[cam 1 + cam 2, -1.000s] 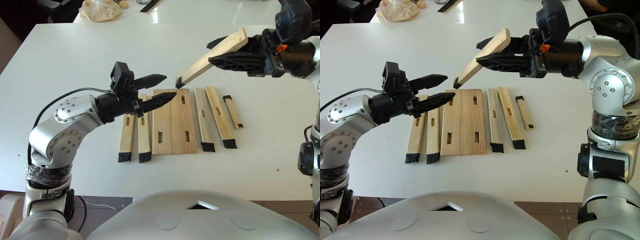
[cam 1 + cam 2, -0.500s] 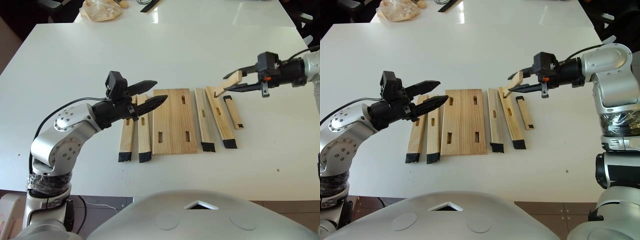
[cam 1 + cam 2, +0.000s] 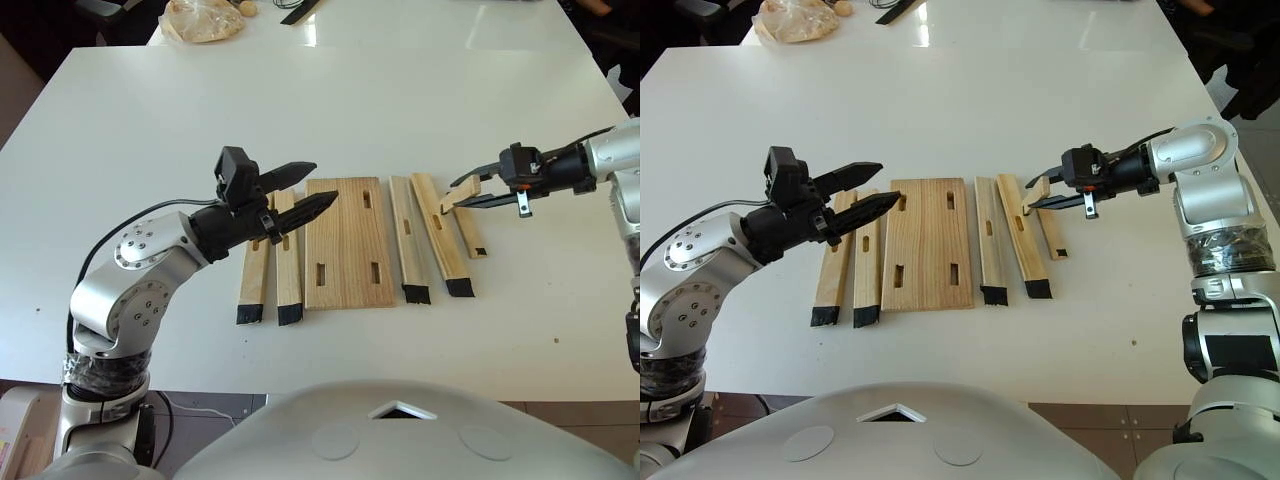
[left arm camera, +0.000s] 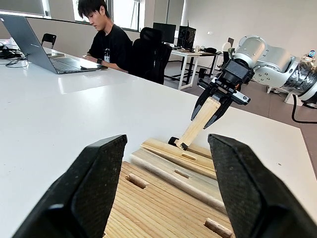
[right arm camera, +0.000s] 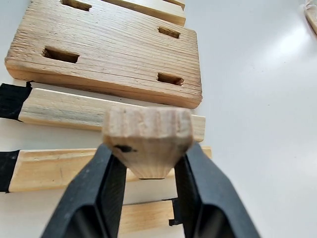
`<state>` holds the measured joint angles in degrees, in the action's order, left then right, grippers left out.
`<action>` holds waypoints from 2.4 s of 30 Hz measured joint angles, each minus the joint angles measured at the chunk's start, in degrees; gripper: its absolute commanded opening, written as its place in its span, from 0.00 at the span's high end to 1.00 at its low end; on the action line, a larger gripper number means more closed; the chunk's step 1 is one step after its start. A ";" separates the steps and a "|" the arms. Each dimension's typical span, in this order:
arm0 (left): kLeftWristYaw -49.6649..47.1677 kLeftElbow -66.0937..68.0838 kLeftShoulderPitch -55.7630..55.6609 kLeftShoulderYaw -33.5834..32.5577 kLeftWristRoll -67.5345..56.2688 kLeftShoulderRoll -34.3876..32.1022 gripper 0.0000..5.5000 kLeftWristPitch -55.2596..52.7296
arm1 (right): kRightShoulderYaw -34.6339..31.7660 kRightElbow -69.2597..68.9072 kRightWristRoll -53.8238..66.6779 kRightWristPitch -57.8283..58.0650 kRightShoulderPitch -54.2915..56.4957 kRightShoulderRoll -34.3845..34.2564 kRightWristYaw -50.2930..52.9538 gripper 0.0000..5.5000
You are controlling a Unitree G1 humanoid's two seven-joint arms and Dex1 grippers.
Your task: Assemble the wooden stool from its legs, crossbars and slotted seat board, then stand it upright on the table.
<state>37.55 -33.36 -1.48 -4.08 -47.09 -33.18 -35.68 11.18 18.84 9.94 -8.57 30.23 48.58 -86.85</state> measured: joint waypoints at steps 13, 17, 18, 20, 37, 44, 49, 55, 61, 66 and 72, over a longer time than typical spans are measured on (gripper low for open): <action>0.02 -0.65 0.49 0.04 0.04 -0.03 0.45 0.01 | -0.52 -4.69 1.54 2.51 -2.66 -0.05 0.47 0.76; 0.02 -0.70 0.53 0.17 1.07 -0.03 0.45 0.15 | -0.85 -5.99 3.38 5.27 -2.62 -0.05 -0.31 0.76; 0.02 -0.70 0.54 0.25 1.10 -0.03 0.45 0.16 | -0.96 -6.19 3.42 5.51 -2.62 -0.05 -0.33 0.76; 0.03 -0.73 0.55 0.50 1.22 -0.02 0.45 0.17 | -1.06 -6.51 3.42 5.66 -2.63 -0.04 -0.38 0.76; 0.44 -1.27 1.82 1.19 1.96 -0.02 0.45 0.39 | -0.85 -7.76 3.22 4.37 -6.59 0.09 -1.79 0.76; 0.44 -1.83 2.25 1.49 2.09 0.01 0.45 0.43 | 1.50 -6.56 3.21 7.01 -4.54 0.18 -2.86 0.76; 0.93 -1.96 1.76 1.94 1.85 -0.04 0.45 0.15 | 5.68 0.78 1.00 8.06 2.26 -1.67 -4.53 0.76; 1.79 -1.94 1.48 1.96 1.00 -0.45 0.45 -1.12 | 6.70 11.72 -0.10 6.85 7.47 -4.68 -3.88 0.76; 3.06 -1.94 0.54 2.41 0.35 -0.78 0.45 -2.55 | 5.05 13.99 1.93 7.52 6.12 -7.64 -1.66 0.70; 3.75 -2.06 0.73 2.69 -0.19 -1.33 0.45 -3.29 | 6.41 13.87 1.38 11.66 -2.63 -10.43 0.39 0.56; 3.69 -2.33 1.08 2.71 -0.20 -1.32 0.45 -3.44 | 2.27 12.89 1.54 13.81 -3.31 -10.30 3.58 0.56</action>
<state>41.24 -35.69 -0.40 -1.36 -47.29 -34.50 -39.12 13.45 31.73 11.49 5.24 26.91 38.28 -83.27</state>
